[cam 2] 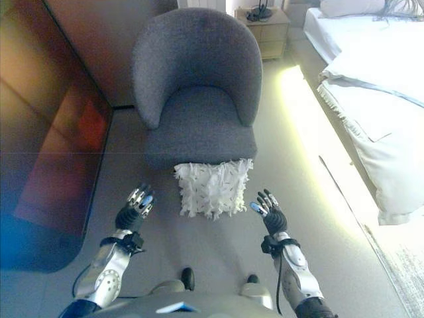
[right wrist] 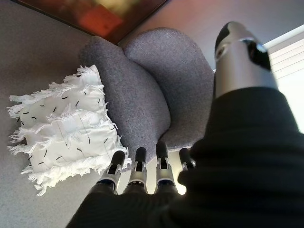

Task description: Pick up the cushion and take it to the sofa

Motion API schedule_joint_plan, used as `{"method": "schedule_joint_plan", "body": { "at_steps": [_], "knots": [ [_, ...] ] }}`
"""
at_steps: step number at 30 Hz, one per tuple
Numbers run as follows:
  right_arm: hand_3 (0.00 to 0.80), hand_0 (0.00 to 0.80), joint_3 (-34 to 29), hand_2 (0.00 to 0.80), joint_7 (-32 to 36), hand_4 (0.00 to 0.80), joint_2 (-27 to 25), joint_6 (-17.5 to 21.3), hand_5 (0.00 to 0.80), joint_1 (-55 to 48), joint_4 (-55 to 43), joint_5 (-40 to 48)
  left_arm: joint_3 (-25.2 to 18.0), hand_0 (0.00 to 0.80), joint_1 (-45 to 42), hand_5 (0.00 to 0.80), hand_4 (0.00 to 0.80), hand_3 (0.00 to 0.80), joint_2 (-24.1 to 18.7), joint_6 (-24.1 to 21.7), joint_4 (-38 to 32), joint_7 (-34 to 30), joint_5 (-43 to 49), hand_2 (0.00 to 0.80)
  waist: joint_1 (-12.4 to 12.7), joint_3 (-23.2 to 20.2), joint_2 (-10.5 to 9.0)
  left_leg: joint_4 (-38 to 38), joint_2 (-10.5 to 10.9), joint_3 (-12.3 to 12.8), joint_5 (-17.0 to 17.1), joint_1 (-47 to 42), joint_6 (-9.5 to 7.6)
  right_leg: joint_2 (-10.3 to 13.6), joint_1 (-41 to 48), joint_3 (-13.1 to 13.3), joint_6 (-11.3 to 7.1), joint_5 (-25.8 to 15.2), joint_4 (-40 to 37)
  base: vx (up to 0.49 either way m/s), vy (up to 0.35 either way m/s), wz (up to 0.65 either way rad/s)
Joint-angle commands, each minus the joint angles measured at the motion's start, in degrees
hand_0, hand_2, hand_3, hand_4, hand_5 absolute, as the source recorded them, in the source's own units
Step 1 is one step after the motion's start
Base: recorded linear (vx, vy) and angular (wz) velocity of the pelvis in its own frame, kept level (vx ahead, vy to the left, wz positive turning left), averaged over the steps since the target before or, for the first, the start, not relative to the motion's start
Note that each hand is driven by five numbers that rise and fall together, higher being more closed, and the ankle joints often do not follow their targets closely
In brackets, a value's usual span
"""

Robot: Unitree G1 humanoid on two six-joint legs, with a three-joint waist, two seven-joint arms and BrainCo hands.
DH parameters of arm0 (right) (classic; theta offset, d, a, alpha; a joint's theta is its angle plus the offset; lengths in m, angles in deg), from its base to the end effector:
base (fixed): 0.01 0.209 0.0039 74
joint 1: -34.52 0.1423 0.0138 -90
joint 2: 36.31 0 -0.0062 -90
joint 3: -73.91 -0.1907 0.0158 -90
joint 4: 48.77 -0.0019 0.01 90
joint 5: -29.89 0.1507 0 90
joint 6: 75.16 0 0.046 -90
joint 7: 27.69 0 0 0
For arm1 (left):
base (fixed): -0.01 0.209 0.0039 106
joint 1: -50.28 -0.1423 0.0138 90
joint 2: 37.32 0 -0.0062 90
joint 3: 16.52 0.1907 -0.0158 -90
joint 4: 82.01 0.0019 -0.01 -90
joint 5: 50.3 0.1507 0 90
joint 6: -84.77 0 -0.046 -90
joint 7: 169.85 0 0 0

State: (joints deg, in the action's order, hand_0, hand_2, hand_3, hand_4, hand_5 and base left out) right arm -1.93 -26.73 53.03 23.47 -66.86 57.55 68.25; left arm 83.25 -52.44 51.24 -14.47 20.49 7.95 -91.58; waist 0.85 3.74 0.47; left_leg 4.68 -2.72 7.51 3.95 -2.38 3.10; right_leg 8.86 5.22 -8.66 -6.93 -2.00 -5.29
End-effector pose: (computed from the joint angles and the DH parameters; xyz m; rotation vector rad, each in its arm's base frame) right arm 0.1460 -0.1858 -0.0481 0.3585 0.3938 -0.0093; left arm 0.1479 0.2013 -0.0356 -0.4054 0.3062 0.0554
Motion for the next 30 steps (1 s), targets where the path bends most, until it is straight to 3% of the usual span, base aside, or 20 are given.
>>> {"method": "schedule_joint_plan", "body": {
  "at_steps": [1, 20, 26, 30],
  "knots": [
    [0.000, 0.000, -1.1, 0.000, 0.4, 0.000, 1.3, 4.2, 0.000, 2.0, -2.7, 0.1, -1.6, 0.000, 2.3, 0.000, 0.000, 0.000, -1.9, -2.4, -1.7, -0.2, 2.4, 0.000, 0.7, -0.3, -2.17, -3.9, 0.9, -0.1, -3.7, 1.6, -1.62, -1.1, -2.0, -2.0, 1.94, -0.7, 2.1, -0.012, 0.009, 0.03],
    [0.000, 0.000, 0.0, 0.000, -0.3, 0.000, 1.3, 4.8, 0.000, 1.3, -2.4, 0.2, -0.7, 0.000, 2.7, 0.000, 0.000, 0.000, -2.3, -4.1, -2.3, -0.5, 1.4, 0.000, 0.2, 0.1, -2.28, -3.0, 1.4, 0.8, -3.8, 1.5, -2.25, -0.8, -3.1, -1.4, 1.34, -1.6, 1.7, -0.006, 0.009, 0.00],
    [0.000, 0.000, -0.3, 0.000, -0.9, 0.000, 1.3, 3.5, 0.000, 0.7, -2.7, 0.1, -1.2, 0.000, 1.7, 0.000, 0.000, 0.000, -2.3, -4.0, -2.7, -0.3, 1.1, 0.000, 0.3, 0.6, -2.63, -7.0, 2.6, 1.3, -5.9, 2.6, -2.95, 0.4, -3.0, -0.7, 0.88, -1.8, 2.2, 0.023, 0.098, -0.03],
    [0.000, 0.000, -0.8, 0.000, -0.2, 0.000, 1.7, 3.5, 0.000, 0.3, -1.7, 0.4, -2.0, 0.000, 1.3, 0.000, 0.000, 0.000, -2.4, -3.8, -2.4, -0.2, 0.4, 0.000, 0.5, 0.9, -2.55, -7.7, 3.4, 1.7, -6.6, 2.6, -4.38, 2.4, -3.6, -0.9, -0.05, -1.4, 4.8, 0.061, 0.164, -0.04]
  ]
}}
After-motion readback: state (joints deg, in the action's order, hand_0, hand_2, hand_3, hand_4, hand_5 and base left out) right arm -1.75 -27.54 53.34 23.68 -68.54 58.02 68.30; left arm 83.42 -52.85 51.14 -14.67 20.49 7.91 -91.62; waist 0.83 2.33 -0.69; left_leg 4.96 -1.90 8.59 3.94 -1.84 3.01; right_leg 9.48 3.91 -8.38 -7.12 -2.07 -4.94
